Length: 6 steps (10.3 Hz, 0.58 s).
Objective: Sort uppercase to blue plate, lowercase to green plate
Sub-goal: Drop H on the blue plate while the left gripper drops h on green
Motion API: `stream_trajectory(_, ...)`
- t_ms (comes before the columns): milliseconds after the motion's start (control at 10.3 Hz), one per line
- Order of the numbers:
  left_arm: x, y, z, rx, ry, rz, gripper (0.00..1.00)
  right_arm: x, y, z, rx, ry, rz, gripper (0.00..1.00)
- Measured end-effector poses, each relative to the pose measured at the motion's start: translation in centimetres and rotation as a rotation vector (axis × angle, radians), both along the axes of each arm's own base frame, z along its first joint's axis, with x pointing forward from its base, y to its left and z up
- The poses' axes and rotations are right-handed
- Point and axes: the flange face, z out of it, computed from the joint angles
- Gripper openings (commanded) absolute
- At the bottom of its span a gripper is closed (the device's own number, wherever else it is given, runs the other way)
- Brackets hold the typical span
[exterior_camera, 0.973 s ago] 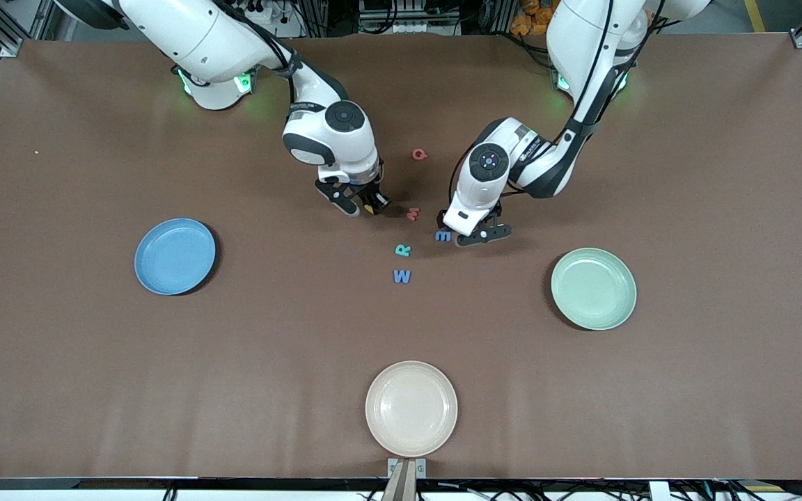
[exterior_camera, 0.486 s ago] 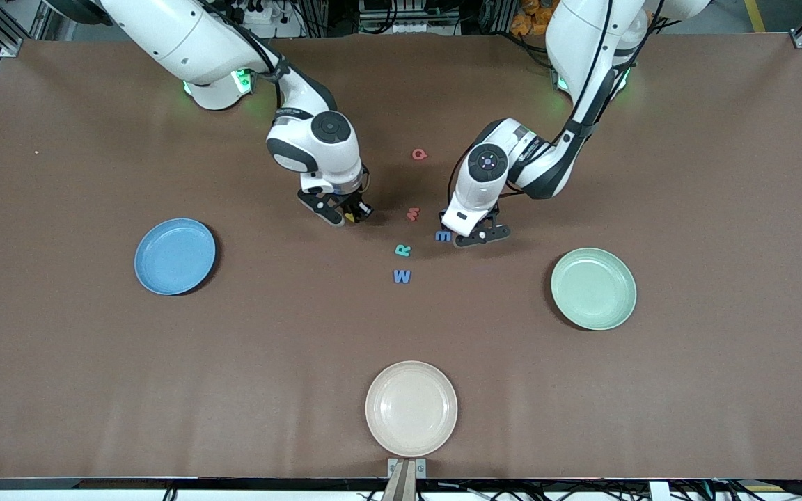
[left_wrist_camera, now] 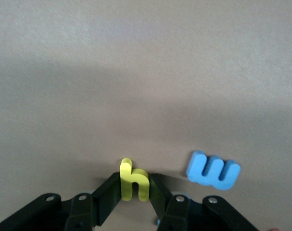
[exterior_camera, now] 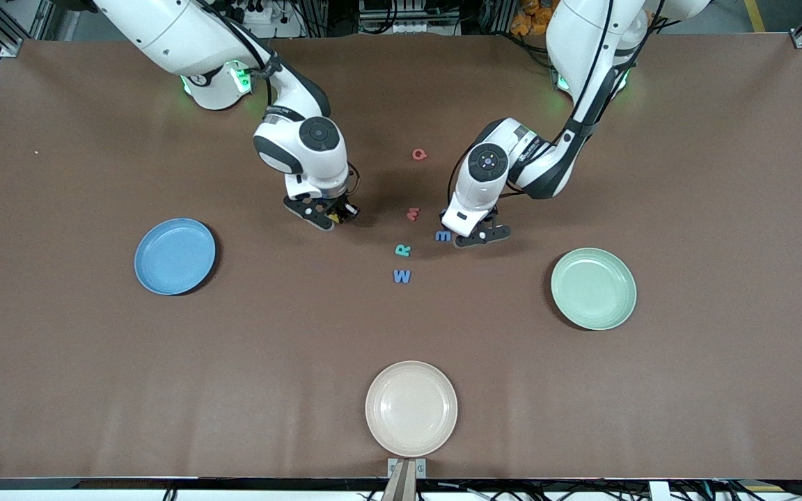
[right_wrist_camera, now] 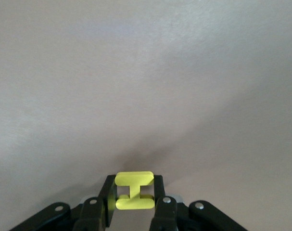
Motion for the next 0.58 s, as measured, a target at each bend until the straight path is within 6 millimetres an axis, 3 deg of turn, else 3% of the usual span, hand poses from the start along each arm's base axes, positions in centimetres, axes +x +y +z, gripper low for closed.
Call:
stream_trajectory(195,1.7,1.9,1.3,0.046,-0.001,0.012,0.0,2.5,-3.6,1.9,-0.018,0.162,0.128,0.13)
stream_trajectory(389,4.5,5.2,4.7,0.075,-0.018,0.07,0.0,6.1,-9.7,3.4,-0.006,0.25,0.286,0.13)
stream_trajectory(584,7.8,10.1,8.7,0.082,-0.054,0.148,0.0,8.5,-15.8,3.5,0.005,0.302,0.408,0.13)
